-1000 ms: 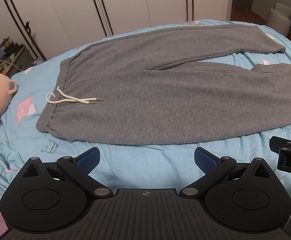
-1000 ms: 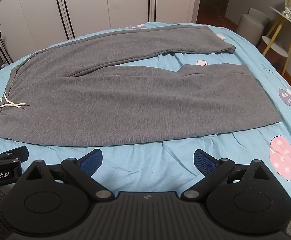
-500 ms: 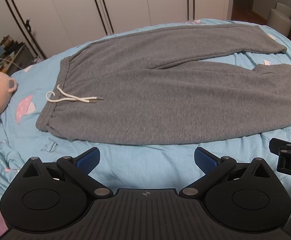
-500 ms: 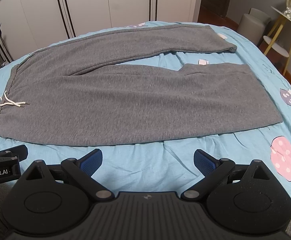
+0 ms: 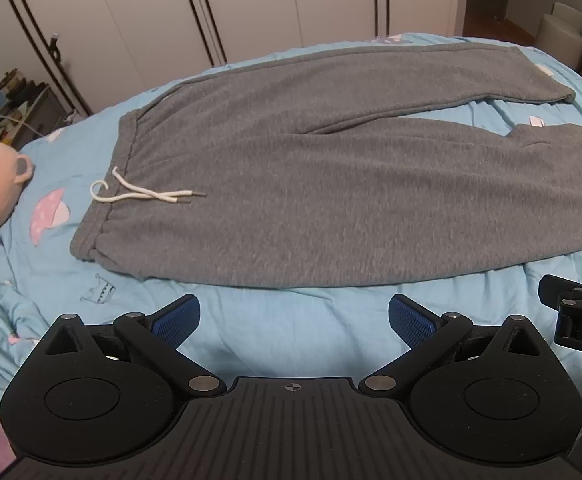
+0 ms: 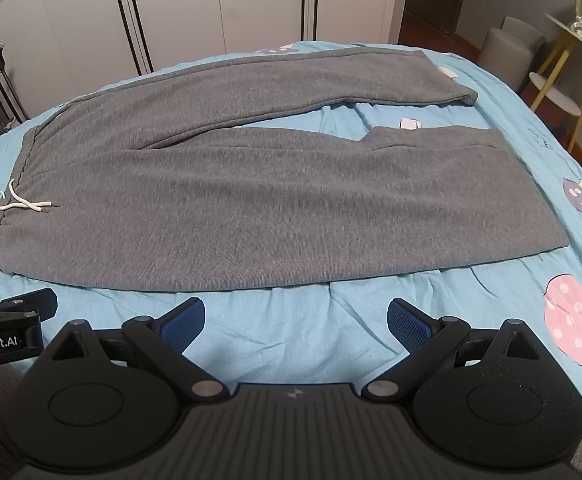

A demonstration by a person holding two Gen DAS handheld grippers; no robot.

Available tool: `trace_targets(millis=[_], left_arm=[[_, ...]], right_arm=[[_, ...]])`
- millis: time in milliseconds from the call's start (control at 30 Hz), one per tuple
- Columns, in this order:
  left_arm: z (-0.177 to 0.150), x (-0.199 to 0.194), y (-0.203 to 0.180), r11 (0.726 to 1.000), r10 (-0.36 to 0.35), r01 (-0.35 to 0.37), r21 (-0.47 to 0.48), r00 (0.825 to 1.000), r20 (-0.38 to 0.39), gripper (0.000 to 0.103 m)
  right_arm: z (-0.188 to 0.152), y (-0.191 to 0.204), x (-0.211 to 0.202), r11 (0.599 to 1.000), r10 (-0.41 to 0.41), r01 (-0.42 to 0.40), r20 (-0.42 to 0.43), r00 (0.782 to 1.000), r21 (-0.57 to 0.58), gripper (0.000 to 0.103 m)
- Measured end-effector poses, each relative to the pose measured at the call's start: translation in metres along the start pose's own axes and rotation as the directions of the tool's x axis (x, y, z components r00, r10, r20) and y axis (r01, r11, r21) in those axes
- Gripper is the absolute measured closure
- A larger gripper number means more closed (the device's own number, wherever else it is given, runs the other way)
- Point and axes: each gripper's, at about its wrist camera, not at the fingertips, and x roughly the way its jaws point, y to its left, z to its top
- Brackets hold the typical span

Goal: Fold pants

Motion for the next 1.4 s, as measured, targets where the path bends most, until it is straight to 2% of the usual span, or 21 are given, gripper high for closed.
trace_targets(millis=[1400], left_arm=[[0.007,0.015,0.005,1.000,-0.014,0.014,-0.012,1.000,-0.024,0.000]], right_arm=[[0.001,0.001,0.006,1.000,0.000,0.000,-0.010,1.000,-0.005,0.005]])
